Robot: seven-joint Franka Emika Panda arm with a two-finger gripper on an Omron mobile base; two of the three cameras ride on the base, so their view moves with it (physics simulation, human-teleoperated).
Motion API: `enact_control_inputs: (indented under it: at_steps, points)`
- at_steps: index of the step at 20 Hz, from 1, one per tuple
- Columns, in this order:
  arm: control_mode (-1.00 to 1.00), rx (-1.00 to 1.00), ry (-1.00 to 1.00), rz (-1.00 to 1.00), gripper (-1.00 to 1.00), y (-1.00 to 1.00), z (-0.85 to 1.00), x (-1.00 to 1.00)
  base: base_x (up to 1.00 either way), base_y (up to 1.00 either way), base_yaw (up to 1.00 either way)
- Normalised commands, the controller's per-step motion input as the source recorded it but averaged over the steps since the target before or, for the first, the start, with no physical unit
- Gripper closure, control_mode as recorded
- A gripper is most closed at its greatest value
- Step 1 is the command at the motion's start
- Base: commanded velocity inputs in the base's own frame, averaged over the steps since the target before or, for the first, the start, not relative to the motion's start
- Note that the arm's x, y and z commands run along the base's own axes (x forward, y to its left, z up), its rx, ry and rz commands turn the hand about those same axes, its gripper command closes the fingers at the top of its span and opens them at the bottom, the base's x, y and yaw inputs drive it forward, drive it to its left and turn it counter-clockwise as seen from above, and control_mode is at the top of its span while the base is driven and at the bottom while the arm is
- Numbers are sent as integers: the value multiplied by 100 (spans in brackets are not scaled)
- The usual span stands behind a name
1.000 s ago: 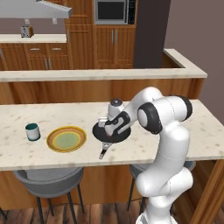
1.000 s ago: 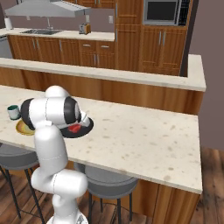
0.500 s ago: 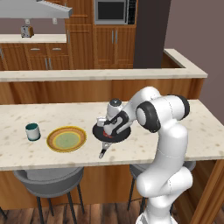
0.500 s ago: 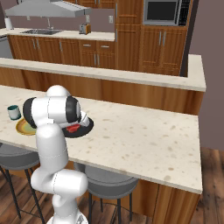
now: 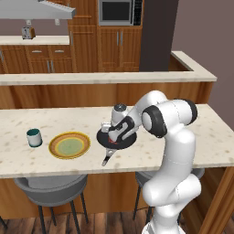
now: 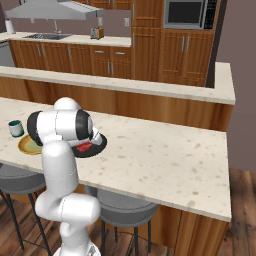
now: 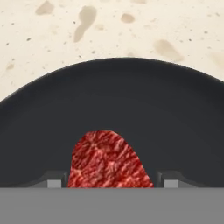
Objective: Pick up the pan with the steak in it and place it on the dining table. Then place the steak on the plate.
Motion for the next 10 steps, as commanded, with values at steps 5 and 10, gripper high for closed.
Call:
enact_control_inputs:
  at_steps: [5,10]
  points:
    - [-100,4,0,-4,100,0,31,0,0,0,0]
    - [-100,10,0,-1,100,2,57,-6,0,0,0]
